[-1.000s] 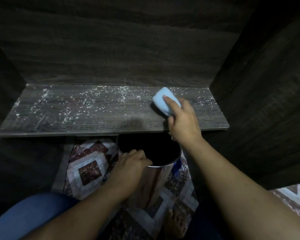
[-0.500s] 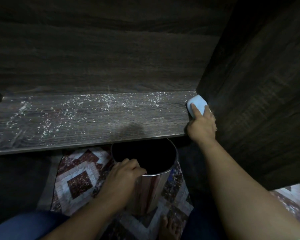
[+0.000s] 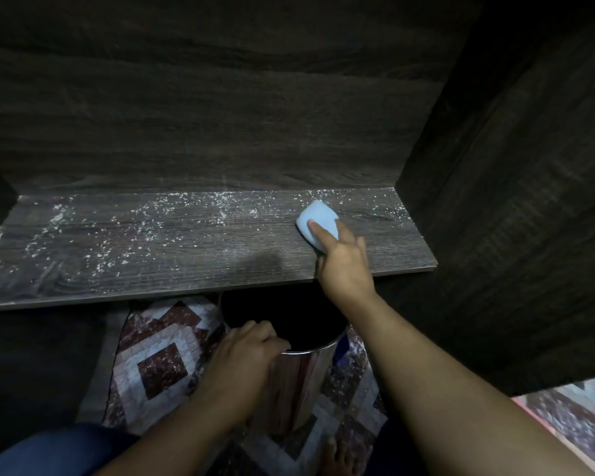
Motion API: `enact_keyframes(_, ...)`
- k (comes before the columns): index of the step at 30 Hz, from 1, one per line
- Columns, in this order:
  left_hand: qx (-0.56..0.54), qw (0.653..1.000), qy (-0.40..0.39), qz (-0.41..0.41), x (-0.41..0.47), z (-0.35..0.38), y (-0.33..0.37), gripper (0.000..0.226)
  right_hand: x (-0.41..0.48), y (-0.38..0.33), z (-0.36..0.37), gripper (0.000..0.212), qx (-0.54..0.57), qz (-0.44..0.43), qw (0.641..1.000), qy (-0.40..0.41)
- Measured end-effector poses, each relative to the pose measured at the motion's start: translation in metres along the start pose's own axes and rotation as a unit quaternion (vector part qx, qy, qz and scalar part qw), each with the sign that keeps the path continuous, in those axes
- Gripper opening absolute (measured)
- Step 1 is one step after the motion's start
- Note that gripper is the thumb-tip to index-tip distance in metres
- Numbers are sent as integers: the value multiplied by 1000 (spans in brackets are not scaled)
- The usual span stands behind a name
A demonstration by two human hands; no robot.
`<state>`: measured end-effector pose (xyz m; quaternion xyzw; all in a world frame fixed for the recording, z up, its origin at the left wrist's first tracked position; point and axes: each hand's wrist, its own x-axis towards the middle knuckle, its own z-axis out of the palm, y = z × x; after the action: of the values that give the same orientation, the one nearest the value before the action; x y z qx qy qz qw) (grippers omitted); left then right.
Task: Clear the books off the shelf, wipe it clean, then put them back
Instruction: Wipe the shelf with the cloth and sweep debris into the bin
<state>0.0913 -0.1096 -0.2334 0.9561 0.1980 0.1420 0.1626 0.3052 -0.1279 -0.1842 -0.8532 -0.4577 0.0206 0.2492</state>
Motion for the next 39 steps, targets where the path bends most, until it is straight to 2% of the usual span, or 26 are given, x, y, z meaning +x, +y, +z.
enact_keyframes(4, -10, 1000, 0, -2, 0, -2, 1, 33, 14, 13, -13, 59, 137, 1, 988, 72)
enact_keyframes(5, -11, 1000, 3, -3, 0, -2, 1, 32, 17, 19, -20, 59, 142, 14, 985, 98)
enact_keyframes(9, -13, 1000, 6, 2, 0, -3, 1, 33, 20, 45, -45, 61, 44, 103, 981, 162)
enact_keyframes(13, -14, 1000, 0, 4, 0, -3, 3, 42, 21, 65, -45, 66, -43, 198, 975, 96)
enact_keyframes(17, -16, 1000, 2, 11, 0, -2, 3, 42, 30, 72, -42, 63, -43, 219, 974, 24)
enact_keyframes(21, -27, 1000, -4, 0, -1, -3, 1, 47, 33, 60, -32, 54, -38, 144, 989, 23)
enact_keyframes(25, -15, 1000, 7, 6, 0, -2, 2, 33, 23, 27, -14, 51, -24, 56, 998, 15)
enact_keyframes(29, -19, 1000, 1, 2, 2, -2, 3, 32, 22, 16, -12, 50, 51, 26, 996, 73)
enact_keyframes(31, -32, 999, -5, -3, 2, -2, 3, 36, 28, 28, -23, 51, 40, 53, 990, 121)
enact_keyframes(34, -31, 999, -13, -5, 2, -2, 3, 43, 29, 54, -43, 51, 8, 144, 972, 184)
enact_keyframes(37, -40, 999, -13, -3, 1, -2, 3, 43, 23, 67, -47, 53, -27, 226, 964, 136)
enact_keyframes(39, -43, 999, -13, 0, 1, -2, 3, 40, 19, 60, -39, 54, -56, 207, 972, 93)
